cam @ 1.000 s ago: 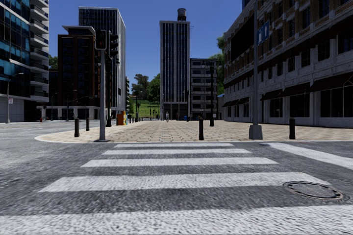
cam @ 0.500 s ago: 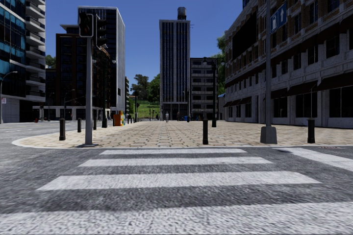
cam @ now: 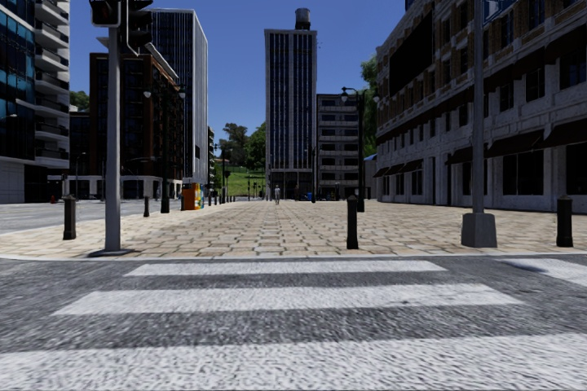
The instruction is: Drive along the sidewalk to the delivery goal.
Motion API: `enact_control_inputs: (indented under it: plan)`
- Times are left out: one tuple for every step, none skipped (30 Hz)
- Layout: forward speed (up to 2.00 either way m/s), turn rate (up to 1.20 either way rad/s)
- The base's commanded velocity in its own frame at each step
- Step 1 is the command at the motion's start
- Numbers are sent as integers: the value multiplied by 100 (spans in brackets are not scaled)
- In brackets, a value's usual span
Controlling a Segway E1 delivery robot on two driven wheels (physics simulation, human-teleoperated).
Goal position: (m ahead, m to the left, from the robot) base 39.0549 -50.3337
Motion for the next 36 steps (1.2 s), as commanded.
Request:
enact_control_inputs:
  plan:
    - [200, 0]
    - [200, 0]
    - [200, 0]
    - [200, 0]
    - [200, 0]
    - [200, 0]
    - [200, 0]
    - [200, 0]
    - [200, 0]
    - [200, 0]
    - [200, 0]
    - [200, 0]
    - [200, 0]
    - [200, 0]
    - [200, 0]
    - [200, 0]
    - [200, 0]
    - [200, 0]
    - [200, 0]
    - [200, 0]
    - [200, 0]
    - [200, 0]
    - [200, 0]
    - [200, 0]
    - [200, 0]
    - [200, 0]
    - [200, 0]
    - [200, 0]
    - [200, 0]
    - [200, 0]
    - [200, 0]
    - [200, 0]
    - [200, 0]
    - [200, 0]
    - [200, 0]
    - [200, 0]
